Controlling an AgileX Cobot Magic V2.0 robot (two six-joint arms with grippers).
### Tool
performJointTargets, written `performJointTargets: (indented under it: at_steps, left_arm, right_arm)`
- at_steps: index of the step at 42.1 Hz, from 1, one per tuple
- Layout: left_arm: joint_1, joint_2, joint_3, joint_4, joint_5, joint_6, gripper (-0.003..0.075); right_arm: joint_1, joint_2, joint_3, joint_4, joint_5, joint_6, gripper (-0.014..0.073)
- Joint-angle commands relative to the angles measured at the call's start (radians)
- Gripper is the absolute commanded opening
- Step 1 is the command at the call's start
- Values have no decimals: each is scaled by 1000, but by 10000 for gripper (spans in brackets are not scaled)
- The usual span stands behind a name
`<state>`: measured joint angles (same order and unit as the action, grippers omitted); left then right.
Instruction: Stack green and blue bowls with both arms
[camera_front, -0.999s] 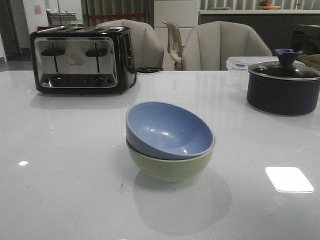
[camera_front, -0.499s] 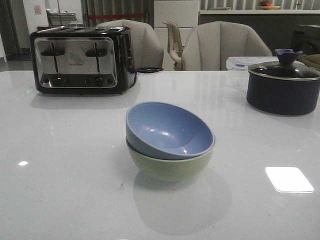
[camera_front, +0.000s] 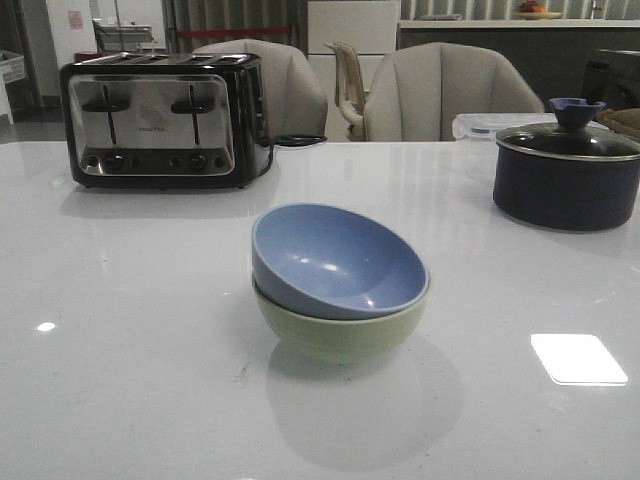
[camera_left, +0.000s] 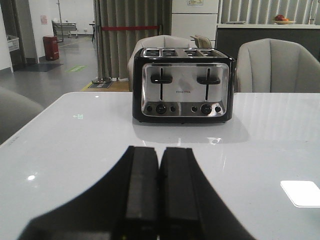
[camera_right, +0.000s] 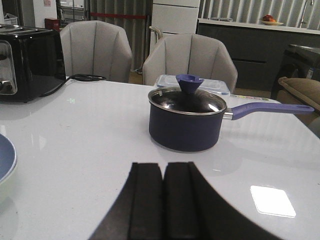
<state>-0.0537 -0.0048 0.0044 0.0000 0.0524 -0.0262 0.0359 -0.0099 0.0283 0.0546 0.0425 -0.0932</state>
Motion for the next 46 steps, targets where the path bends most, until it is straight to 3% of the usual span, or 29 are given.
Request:
performJointTargets:
  at_steps: [1,14,46]
  left_arm:
    - [-6,-19,21,0,-90,-7,100]
    - [-6,-19,21,0,-90,-7,100]
    - [-6,-19,21,0,-90,-7,100]
  right_arm:
    - [-7,-21,-1,3,-99,-4,43]
    - [-7,-21,-1,-45,-119,119,43]
    - [-38,-21,-1,-55,-134,119,43]
